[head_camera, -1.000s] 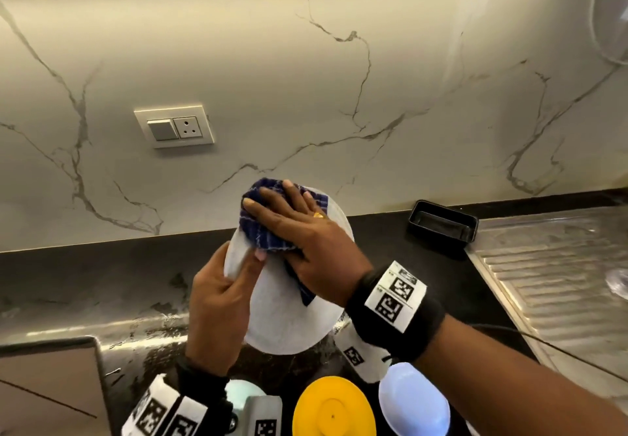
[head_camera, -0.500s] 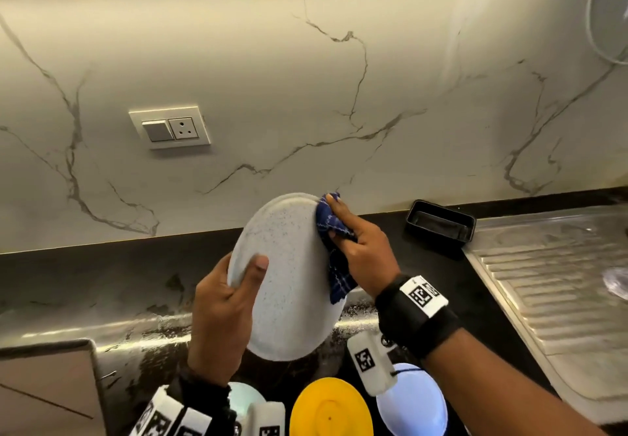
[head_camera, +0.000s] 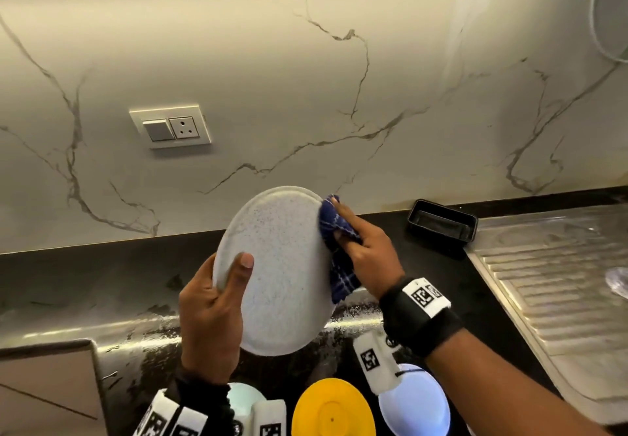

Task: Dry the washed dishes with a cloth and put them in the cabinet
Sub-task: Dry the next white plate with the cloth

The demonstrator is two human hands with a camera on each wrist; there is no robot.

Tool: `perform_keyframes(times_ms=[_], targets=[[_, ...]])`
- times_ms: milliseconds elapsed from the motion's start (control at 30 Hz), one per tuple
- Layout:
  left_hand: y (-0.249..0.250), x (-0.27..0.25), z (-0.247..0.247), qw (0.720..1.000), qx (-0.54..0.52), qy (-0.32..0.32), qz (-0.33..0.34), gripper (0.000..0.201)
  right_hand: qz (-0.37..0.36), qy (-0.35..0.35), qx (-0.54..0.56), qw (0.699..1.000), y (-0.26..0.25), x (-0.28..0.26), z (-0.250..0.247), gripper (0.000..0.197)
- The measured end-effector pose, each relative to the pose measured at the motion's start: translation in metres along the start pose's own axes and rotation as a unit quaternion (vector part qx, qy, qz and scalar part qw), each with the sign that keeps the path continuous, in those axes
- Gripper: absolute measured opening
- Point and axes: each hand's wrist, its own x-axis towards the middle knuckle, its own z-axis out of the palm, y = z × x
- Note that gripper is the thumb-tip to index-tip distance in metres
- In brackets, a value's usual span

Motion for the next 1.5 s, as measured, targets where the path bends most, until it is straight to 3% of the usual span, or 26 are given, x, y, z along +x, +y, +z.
perform_keyframes(times_ms=[67, 167, 267, 333, 433, 500, 600, 700, 800, 967, 1167, 1300, 1500], targets=[[-0.001, -0.002, 0.001, 1.0, 0.002, -0.004, 0.01, 0.011, 0.027, 0.015, 0.021, 0.999, 0.008, -0.008, -0.002, 0.054], [0.001, -0.002, 0.004, 0.996, 0.044, -0.073, 0.007, 0.009, 0.008, 0.025, 0.008, 1.0, 0.0, -0.004, -0.002, 0.058], [0.002, 0.003, 0.009, 0.992, 0.08, -0.1, 0.023, 0.008, -0.118, -0.017, -0.068, 0.991, -0.031, -0.001, 0.009, 0.066], [0.003, 0.008, 0.01, 0.992, 0.075, -0.098, 0.026, 0.011, -0.204, -0.069, -0.157, 0.964, -0.05, -0.003, 0.02, 0.07], [0.005, 0.012, 0.007, 0.992, 0.072, -0.101, 0.026, 0.017, -0.254, -0.086, -0.192, 0.944, -0.054, 0.001, 0.02, 0.068], [0.005, 0.011, 0.005, 0.994, 0.062, -0.092, 0.016, 0.016, -0.23, -0.049, -0.14, 0.962, -0.043, 0.009, 0.012, 0.065], [0.004, 0.009, 0.005, 0.998, 0.026, -0.054, 0.013, 0.017, -0.126, -0.004, -0.074, 0.989, -0.022, 0.011, 0.0, 0.063], [0.004, 0.01, 0.005, 0.999, -0.034, 0.003, -0.008, 0.015, -0.033, 0.014, -0.06, 0.998, -0.004, -0.001, -0.006, 0.061], [0.003, 0.016, 0.004, 0.992, -0.094, 0.076, -0.031, 0.013, 0.01, 0.027, -0.043, 0.999, 0.007, -0.024, -0.006, 0.056], [0.003, 0.029, 0.006, 0.97, -0.166, 0.152, -0.089, 0.03, -0.019, -0.006, -0.025, 1.0, 0.003, -0.072, 0.019, 0.071], [0.001, 0.018, 0.013, 0.974, -0.168, 0.093, -0.125, 0.032, 0.004, 0.05, -0.071, 0.996, 0.0, -0.037, -0.004, 0.066], [0.004, 0.016, 0.017, 0.976, -0.157, 0.059, -0.137, 0.028, -0.012, 0.031, -0.102, 0.994, -0.008, 0.003, -0.026, 0.06], [0.016, 0.034, 0.028, 0.958, -0.225, 0.095, -0.152, 0.036, -0.094, 0.023, -0.154, 0.983, -0.022, 0.004, -0.013, 0.064]])
